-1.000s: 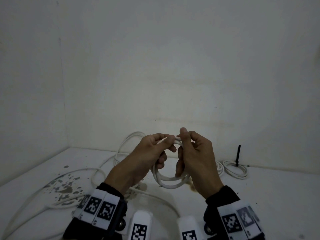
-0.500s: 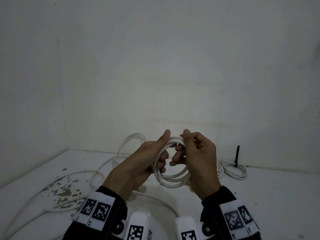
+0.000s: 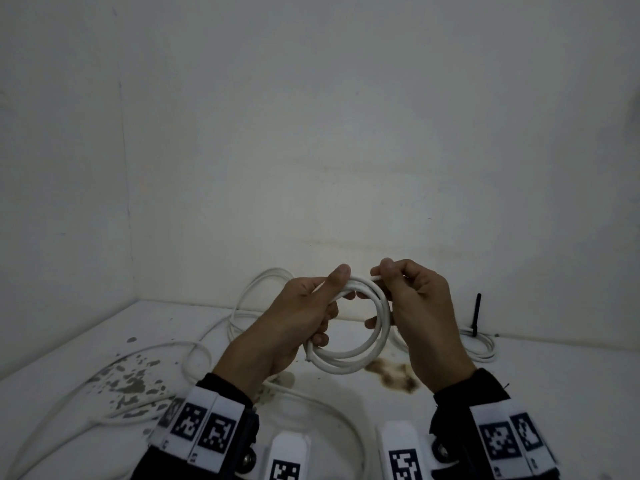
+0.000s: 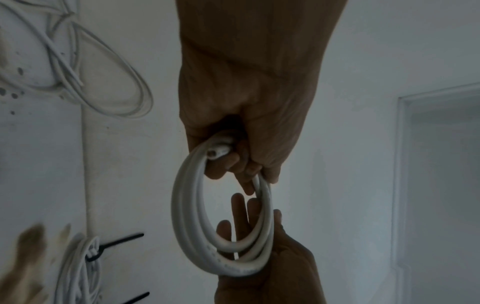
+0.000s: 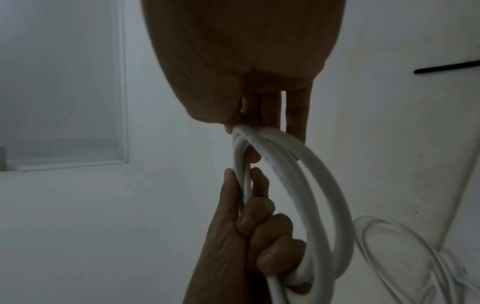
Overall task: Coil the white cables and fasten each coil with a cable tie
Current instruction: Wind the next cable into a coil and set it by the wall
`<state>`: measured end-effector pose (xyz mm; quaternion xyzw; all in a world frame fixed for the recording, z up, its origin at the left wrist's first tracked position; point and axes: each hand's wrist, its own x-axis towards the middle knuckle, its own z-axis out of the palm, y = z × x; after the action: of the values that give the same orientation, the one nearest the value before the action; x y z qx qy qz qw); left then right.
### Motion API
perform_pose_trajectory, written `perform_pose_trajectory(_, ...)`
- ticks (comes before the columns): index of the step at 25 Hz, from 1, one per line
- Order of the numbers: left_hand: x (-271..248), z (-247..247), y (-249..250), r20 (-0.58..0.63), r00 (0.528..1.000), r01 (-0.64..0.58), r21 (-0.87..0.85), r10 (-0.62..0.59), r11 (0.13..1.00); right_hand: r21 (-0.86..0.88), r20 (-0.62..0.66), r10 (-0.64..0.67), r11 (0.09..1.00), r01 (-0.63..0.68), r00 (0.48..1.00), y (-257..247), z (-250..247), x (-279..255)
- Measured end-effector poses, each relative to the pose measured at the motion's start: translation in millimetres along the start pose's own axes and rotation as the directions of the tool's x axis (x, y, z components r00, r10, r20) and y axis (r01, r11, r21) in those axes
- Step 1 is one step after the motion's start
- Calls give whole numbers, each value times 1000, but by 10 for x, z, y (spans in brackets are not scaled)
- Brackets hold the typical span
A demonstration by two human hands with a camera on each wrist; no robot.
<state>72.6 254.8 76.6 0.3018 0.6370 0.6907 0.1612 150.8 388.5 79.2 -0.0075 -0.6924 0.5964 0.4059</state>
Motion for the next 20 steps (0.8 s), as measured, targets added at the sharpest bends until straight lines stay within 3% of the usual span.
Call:
perform_pose_trajectory(6,-10,-31,-19,12,1000,-24,123,23,992,-23,-80,12,1000,-14,997,3,-2,19)
perform_pose_trajectory(13,-5,-15,-16,-8,999,-38,124,40,992,67,-26,101,993,-99,995,-54,-64,15)
perform_pose_trajectory(20,-22,-15,-2,24,999,-32,116,29,993,111,-124,71,992,-57,990,-61,-27,17)
